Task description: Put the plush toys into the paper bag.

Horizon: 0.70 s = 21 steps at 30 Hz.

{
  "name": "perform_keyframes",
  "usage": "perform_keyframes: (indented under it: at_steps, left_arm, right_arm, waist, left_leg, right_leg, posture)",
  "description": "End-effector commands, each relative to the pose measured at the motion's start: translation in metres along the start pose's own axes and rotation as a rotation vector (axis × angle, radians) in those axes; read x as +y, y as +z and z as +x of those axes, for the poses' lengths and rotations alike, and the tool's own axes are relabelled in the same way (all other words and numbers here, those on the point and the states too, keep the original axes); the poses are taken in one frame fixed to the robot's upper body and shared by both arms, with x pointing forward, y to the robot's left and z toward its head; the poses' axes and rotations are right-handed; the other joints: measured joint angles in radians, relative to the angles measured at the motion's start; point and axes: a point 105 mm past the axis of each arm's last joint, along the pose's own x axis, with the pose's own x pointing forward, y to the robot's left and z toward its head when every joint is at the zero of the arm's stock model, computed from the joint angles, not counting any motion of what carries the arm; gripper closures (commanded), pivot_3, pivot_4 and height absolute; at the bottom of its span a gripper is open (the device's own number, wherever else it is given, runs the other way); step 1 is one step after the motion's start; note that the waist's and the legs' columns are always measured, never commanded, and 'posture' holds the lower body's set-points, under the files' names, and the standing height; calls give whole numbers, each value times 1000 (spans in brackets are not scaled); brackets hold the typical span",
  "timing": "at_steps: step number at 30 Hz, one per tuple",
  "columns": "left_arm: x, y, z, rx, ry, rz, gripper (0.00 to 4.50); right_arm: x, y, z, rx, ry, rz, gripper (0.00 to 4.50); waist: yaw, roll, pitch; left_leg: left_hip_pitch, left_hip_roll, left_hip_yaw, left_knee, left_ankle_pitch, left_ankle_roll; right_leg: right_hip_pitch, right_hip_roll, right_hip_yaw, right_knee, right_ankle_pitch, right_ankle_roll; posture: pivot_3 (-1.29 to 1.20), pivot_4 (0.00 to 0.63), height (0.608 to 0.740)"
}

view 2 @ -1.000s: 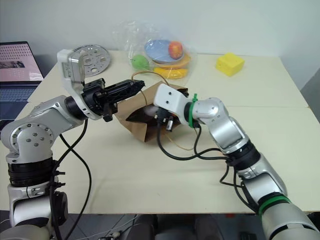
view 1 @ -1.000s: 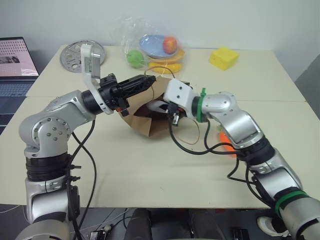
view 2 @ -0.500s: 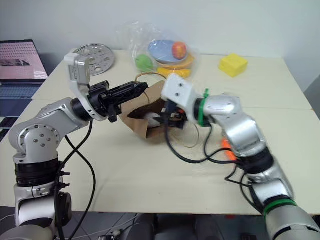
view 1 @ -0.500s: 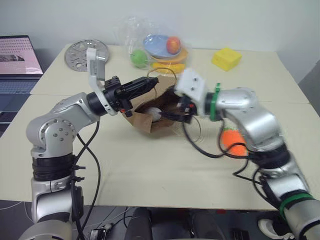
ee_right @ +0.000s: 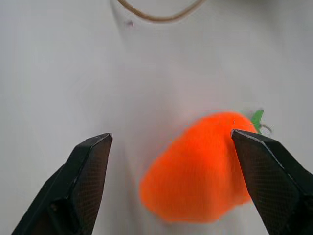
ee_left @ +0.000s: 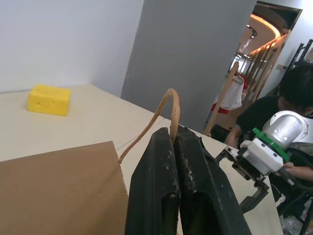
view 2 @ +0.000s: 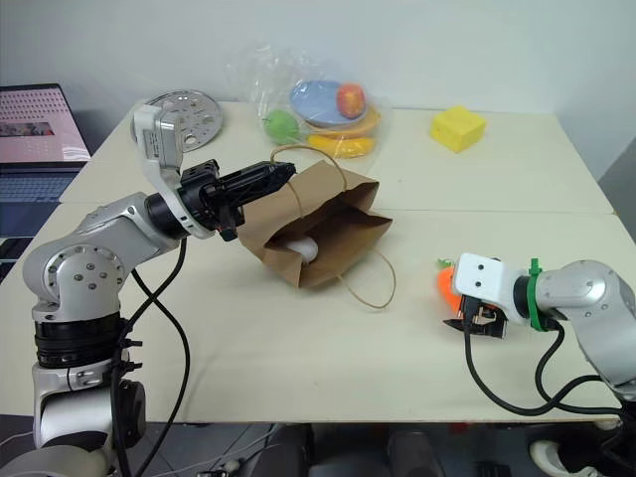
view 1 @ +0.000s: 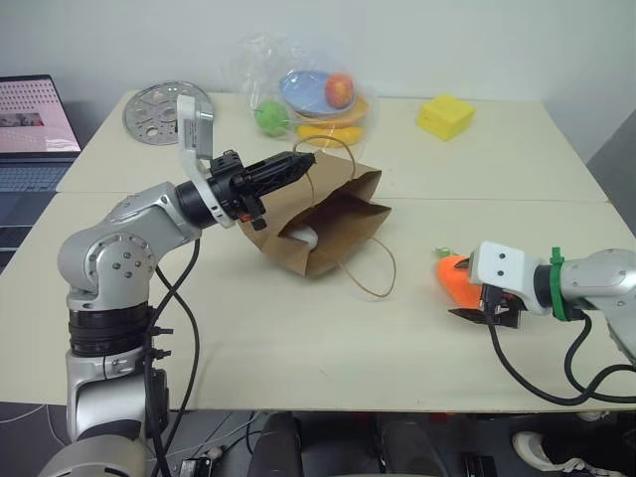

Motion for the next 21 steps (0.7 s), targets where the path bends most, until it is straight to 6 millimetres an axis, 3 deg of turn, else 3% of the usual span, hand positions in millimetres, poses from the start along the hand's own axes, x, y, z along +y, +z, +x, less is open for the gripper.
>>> perform_keyframes:
  at_steps: [1,2,5,14,17,21]
  left_arm:
    - [-4,10,-1,-23,-16,53,4500]
    - [-4,10,-1,-23,-14,54,4500]
    - [-4,10,-2,-20,-13,56,4500]
    - [-5,10,-3,-20,-8,60,4500]
    - [-5,11,-3,-19,-10,61,4500]
    - [-7,15,-4,-15,-28,68,4500]
  right_arm:
    - [-11,-13,8,49,-80,-39,443]
    - [-12,-15,10,54,-88,-35,443]
    - [-17,-18,13,62,-112,-57,1063]
    - [-18,-15,8,37,-94,-86,4142]
    - [-13,7,-1,-63,-33,-84,4480]
    - [-6,62,-18,-257,50,-134,4480]
  waist:
    - [1,0,0]
    - [1,0,0]
    - [1,0,0]
    - [1,0,0]
    - [1,0,0]
    - [-3,0,0]
  left_leg:
    - [0,0,0,0,0,0]
    - [0,0,0,0,0,0]
    - [0,0,0,0,0,0]
    - [0,0,-1,0,0,0]
    - [0,0,-1,0,0,0]
    - [0,0,-1,0,0,0]
  right_leg:
    - [0,0,0,0,0,0]
    - [0,0,0,0,0,0]
    - [0,0,1,0,0,0]
    - [1,0,0,0,0,0]
    - [1,0,0,0,0,1]
    - [1,0,0,1,0,0]
  posture:
    - [0,150,740]
    - [0,150,740]
    - [0,150,740]
    - [0,150,740]
    - [0,150,740]
    - [0,150,740]
